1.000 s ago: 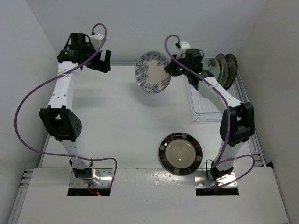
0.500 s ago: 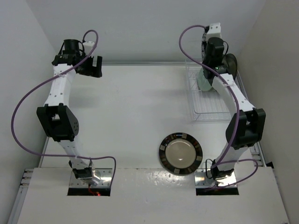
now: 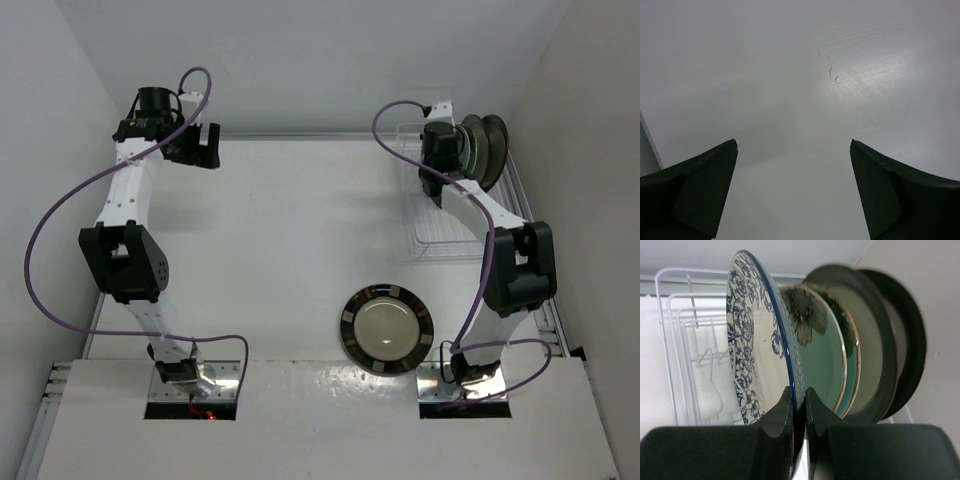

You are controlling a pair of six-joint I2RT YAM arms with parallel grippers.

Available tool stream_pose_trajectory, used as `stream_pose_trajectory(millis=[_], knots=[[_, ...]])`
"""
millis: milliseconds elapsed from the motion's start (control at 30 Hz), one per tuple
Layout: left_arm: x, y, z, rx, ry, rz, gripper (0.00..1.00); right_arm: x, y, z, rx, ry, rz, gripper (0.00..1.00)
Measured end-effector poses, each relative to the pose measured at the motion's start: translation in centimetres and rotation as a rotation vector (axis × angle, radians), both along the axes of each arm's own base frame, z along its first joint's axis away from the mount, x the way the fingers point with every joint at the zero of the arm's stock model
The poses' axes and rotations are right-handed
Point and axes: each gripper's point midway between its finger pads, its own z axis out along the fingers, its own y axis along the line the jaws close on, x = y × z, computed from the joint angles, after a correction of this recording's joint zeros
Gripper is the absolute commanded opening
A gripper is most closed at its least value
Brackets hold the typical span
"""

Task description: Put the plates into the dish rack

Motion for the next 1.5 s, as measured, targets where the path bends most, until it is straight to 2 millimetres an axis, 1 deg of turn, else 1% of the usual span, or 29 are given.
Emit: stream_pose_trajectory(millis=[133, 200, 233, 267, 300, 333, 367, 433, 467, 500, 533, 600, 667, 733, 800, 833, 867, 900, 967, 1000, 1033, 1100, 1167, 1233, 1267, 1300, 1367, 1433, 1500], knots=[[0.0, -0.1, 0.0, -0.003, -0.001, -0.003, 1.0, -0.6, 0.0, -1.7, 0.041, 0.018, -0.021, 0.0], [0.0, -0.1, 0.0, -0.003, -0.001, -0.003, 1.0, -0.6, -0.1, -2.0, 0.061, 0.012, -0.035, 0.01], [0.0, -0.1, 0.0, -0.004, -0.002, -0.004, 1.0, -0.6, -0.1, -2.0, 0.071, 0.007, -0.041, 0.04], [0.0, -0.1, 0.0, -0.005, -0.001, -0.004, 1.0, -0.6, -0.1, -2.1, 0.077, 0.005, -0.045, 0.09], [0.0, -0.1, -0.1, -0.005, 0.0, -0.005, 1.0, -0.6, -0.1, -2.2, 0.083, 0.003, -0.048, 0.22], [0.0, -0.1, -0.2, -0.006, 0.003, -0.006, 1.0, -0.6, 0.0, -2.3, 0.095, -0.002, -0.05, 0.3], [-0.1, -0.2, -0.2, -0.007, 0.005, -0.007, 1.0, -0.5, 0.0, -2.2, 0.098, -0.006, -0.051, 0.45], [-0.1, -0.3, -0.4, -0.011, 0.008, -0.01, 1.0, -0.2, 0.1, -1.5, 0.103, -0.021, -0.045, 0.54], [-0.1, -0.3, -0.4, -0.012, 0.009, -0.011, 1.0, 0.1, 0.2, -1.0, 0.102, -0.031, -0.039, 0.58], [-0.1, -0.3, -0.4, -0.014, 0.009, -0.012, 1.0, 0.5, 0.3, 0.0, 0.098, -0.046, -0.028, 0.67], [-0.2, -0.4, -0.4, -0.016, 0.009, -0.015, 1.0, 0.7, 0.4, 0.4, 0.098, -0.054, -0.023, 0.72], [-0.2, -0.5, -0.4, -0.02, 0.009, -0.018, 1.0, 1.2, 0.6, 2.2, 0.089, -0.082, -0.008, 0.8], [-0.2, -0.6, -0.4, -0.026, 0.008, -0.024, 1.0, 1.3, 0.6, 4.6, 0.075, -0.114, 0.004, 0.84], [-0.2, -0.7, -0.3, -0.032, 0.008, -0.029, 1.0, 0.7, 0.8, 7.4, 0.063, -0.149, 0.016, 0.9], [-0.2, -0.9, -0.3, -0.037, 0.007, -0.034, 1.0, -0.2, 1.1, 10.2, 0.063, -0.179, 0.031, 0.91], [-0.2, -0.9, -0.3, -0.039, 0.007, -0.036, 1.0, -1.1, 1.5, 11.5, 0.076, -0.182, 0.053, 0.98], [-0.2, -1.0, -0.3, -0.04, 0.007, -0.037, 1.0, -2.1, 2.2, 12.5, 0.107, -0.178, 0.084, 1.0], [-0.2, -1.0, -0.3, -0.042, 0.007, -0.039, 1.0, -3.2, 2.8, 13.0, 0.14, -0.167, 0.117, 1.0], [-0.2, -1.1, -0.3, -0.043, 0.007, -0.044, 1.0, -6.2, 4.5, 13.4, 0.243, -0.119, 0.194, 1.0], [-0.2, -1.4, -0.4, -0.043, 0.008, -0.05, 1.0, -7.6, 5.3, 13.1, 0.299, -0.103, 0.224, 1.0], [-0.2, -1.4, -0.5, -0.041, 0.009, -0.055, 1.0, -9.2, 6.1, 12.1, 0.36, -0.077, 0.249, 1.0], [-0.4, -1.9, -1.3, -0.041, 0.021, -0.079, 0.99, -13.2, 7.3, 8.1, 0.48, 0.034, 0.269, 1.0], [-0.9, -3.0, -2.5, -0.038, 0.049, -0.114, 0.97, -17.5, 8.2, 2.5, 0.593, 0.172, 0.25, 1.0], [-1.5, -4.5, -3.7, -0.035, 0.079, -0.159, 0.97, -22.1, 8.2, -2.6, 0.677, 0.317, 0.177, 0.98], [-1.9, -5.4, -4.3, -0.034, 0.095, -0.185, 0.97, -24.3, 8.0, -4.6, 0.705, 0.38, 0.133, 0.97], [-2.3, -6.2, -4.8, -0.035, 0.108, -0.208, 0.97, -26.2, 7.9, -6.0, 0.734, 0.422, 0.095, 0.97], [-3.0, -8.1, -5.5, -0.035, 0.129, -0.26, 0.97, -29.0, 7.7, -7.8, 0.786, 0.473, 0.029, 0.96], [-3.5, -9.8, -5.8, -0.035, 0.139, -0.302, 0.97, -30.8, 7.7, -9.1, 0.828, 0.508, -0.025, 0.96], [-3.8, -11.2, -6.0, -0.033, 0.143, -0.337, 0.97, -32.3, 8.0, -11.2, 0.867, 0.566, -0.076, 0.96]])
